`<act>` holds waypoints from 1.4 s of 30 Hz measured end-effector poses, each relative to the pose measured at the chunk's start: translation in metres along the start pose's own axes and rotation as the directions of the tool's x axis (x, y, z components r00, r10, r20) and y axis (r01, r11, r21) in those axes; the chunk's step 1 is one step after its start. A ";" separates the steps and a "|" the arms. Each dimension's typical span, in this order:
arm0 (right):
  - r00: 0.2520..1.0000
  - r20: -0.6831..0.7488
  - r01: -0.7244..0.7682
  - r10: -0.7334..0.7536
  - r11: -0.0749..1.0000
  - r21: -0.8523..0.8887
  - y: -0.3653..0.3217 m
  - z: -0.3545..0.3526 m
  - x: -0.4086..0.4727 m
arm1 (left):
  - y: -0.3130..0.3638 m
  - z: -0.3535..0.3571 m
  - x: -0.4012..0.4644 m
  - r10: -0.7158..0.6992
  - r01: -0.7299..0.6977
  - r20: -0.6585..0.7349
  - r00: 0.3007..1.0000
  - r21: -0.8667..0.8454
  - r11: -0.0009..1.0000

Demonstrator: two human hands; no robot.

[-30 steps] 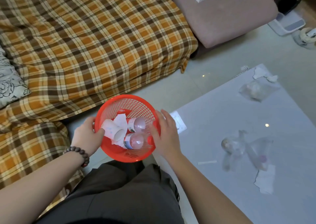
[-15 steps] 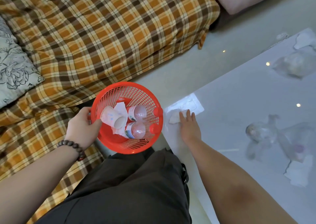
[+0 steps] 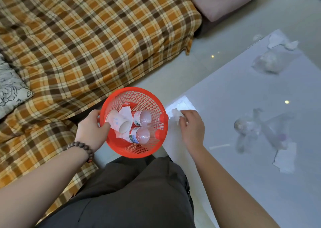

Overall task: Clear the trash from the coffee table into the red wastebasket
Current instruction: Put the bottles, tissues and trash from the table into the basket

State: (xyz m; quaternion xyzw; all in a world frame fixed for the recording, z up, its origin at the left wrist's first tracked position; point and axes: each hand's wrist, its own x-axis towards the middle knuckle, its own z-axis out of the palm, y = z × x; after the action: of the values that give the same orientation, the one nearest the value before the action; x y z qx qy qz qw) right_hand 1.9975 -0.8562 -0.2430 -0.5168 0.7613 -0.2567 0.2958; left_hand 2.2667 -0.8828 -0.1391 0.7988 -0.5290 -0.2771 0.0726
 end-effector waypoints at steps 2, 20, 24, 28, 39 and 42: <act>0.997 -0.048 0.067 -0.062 0.992 0.107 -0.025 -0.014 -0.010 | 0.015 0.004 -0.004 0.055 -0.055 0.013 0.998 -0.012 0.998; 1.000 -0.013 -0.001 0.002 0.999 0.052 0.037 -0.095 -0.034 | 0.101 0.056 -0.031 0.218 -0.214 0.167 0.962 -0.040 0.976; 0.963 0.085 -0.242 0.256 0.960 -0.142 0.126 -0.099 -0.046 | 0.101 0.055 -0.030 0.227 -0.233 0.150 0.962 0.024 0.972; 0.929 0.215 -0.232 0.301 0.927 -0.295 0.175 -0.078 -0.041 | 0.098 0.058 -0.030 0.225 -0.239 0.145 0.963 0.090 0.967; 0.936 0.211 -0.152 0.283 0.863 -0.482 0.213 -0.045 -0.028 | 0.097 0.069 -0.033 0.199 -0.215 0.134 0.971 0.115 0.970; 0.949 0.060 -0.296 0.310 0.939 -0.176 0.182 -0.056 -0.025 | 0.102 0.070 -0.033 0.207 -0.222 0.134 0.969 0.113 0.968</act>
State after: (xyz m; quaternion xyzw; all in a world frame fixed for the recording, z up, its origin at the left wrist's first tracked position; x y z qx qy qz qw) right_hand 1.8490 -0.7674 -0.3267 -0.4268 0.8368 -0.1214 0.3208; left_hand 2.1395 -0.8853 -0.1438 0.7215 -0.6324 -0.2813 0.0190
